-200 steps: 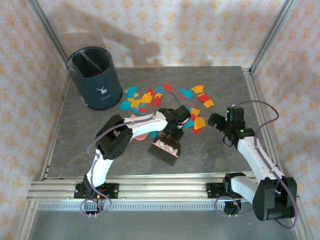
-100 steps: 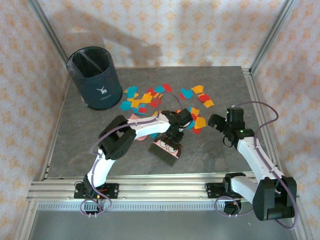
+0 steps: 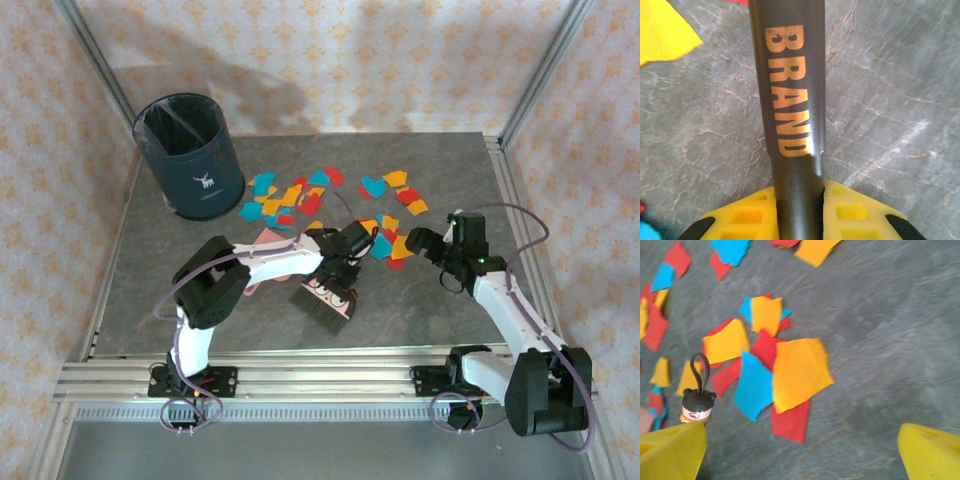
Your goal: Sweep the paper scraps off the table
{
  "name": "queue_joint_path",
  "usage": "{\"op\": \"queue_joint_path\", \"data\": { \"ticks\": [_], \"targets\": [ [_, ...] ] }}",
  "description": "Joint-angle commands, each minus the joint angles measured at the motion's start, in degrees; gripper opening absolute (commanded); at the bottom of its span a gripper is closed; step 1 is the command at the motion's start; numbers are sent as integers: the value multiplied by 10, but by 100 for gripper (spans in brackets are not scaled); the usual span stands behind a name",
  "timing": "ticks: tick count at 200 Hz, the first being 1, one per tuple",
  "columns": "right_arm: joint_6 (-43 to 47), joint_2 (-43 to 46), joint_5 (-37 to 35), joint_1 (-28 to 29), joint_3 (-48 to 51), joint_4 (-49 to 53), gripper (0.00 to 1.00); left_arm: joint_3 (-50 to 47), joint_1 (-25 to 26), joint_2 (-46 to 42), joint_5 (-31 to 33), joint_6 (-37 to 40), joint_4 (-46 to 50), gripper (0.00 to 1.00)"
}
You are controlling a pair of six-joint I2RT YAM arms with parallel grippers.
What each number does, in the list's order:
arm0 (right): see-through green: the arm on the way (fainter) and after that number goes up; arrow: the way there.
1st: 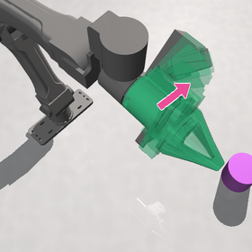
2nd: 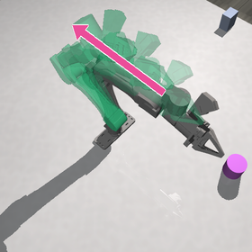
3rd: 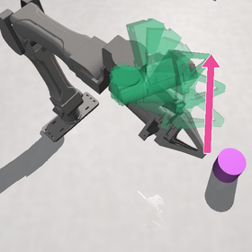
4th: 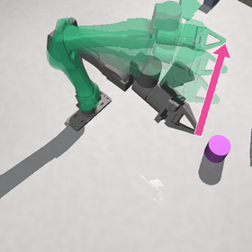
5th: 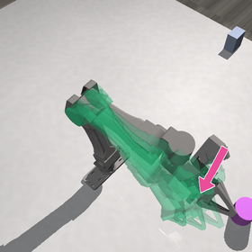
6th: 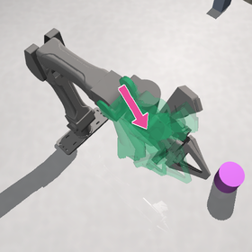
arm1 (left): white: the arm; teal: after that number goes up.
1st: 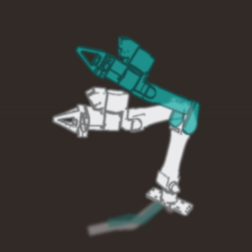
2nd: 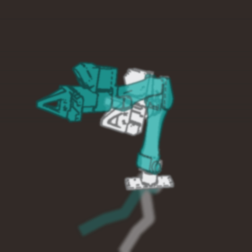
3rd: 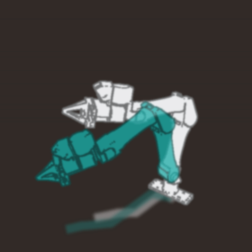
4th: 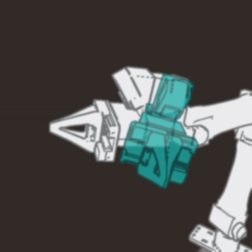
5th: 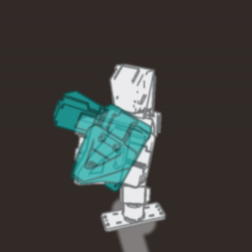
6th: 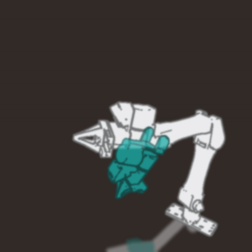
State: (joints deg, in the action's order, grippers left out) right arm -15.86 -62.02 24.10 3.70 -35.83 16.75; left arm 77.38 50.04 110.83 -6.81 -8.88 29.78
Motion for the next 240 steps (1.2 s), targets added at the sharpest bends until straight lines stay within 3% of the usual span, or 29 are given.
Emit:
{"op": "queue_joint_path", "data": {
  "ticks": [1, 34, 78, 123, 240],
  "targets": [
    [-8, -15, 110, 2, -6, -46, 94, -22, -10, -57, 13, 11, -76, 21],
    [-16, -34, 196, 18, -7, -93, 86, -61, -20, -95, -5, 18, -135, 20],
    [-17, -46, 233, 62, -13, -136, 80, -96, -29, -123, -35, 26, -191, 20],
    [-22, -96, 257, 88, -42, -148, 64, -114, -29, -141, -62, 43, -223, 20],
    [-62, -164, 275, 123, -79, -193, 54, -127, -24, -163, -73, 86, -236, 21]
  ]
}}
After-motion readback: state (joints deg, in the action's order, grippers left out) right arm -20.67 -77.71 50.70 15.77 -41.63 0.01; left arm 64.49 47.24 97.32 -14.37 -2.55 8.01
